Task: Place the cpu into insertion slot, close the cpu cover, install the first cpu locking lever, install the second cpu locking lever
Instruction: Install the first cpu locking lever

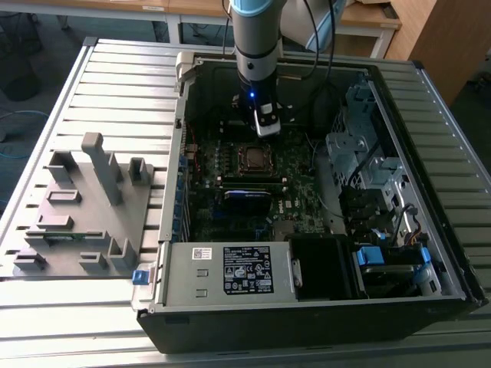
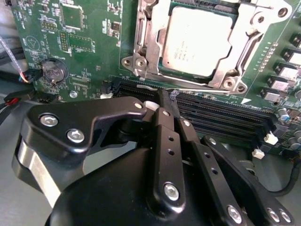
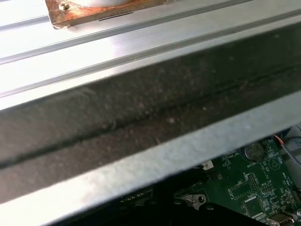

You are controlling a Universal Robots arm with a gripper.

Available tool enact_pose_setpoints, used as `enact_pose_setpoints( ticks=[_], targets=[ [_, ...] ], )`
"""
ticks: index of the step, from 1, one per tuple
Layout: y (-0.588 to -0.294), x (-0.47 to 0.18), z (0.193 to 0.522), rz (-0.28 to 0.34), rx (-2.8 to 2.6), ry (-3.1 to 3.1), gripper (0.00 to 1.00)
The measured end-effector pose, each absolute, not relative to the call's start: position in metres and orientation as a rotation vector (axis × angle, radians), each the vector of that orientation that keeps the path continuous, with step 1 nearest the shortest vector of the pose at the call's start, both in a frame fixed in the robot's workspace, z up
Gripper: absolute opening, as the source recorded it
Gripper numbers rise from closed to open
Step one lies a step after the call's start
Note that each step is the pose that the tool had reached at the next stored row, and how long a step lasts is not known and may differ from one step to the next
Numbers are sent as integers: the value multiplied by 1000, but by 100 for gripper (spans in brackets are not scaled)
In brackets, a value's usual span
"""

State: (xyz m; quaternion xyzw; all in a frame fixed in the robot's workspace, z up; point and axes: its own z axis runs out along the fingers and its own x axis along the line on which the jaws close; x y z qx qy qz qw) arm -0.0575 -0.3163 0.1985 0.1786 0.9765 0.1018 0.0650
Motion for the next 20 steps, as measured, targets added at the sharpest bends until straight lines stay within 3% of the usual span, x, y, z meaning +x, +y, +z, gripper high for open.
enact_pose_setpoints(
  ticks=[20],
  targets=[
    [-321,-56,197,361,540,2943,10]
  ],
)
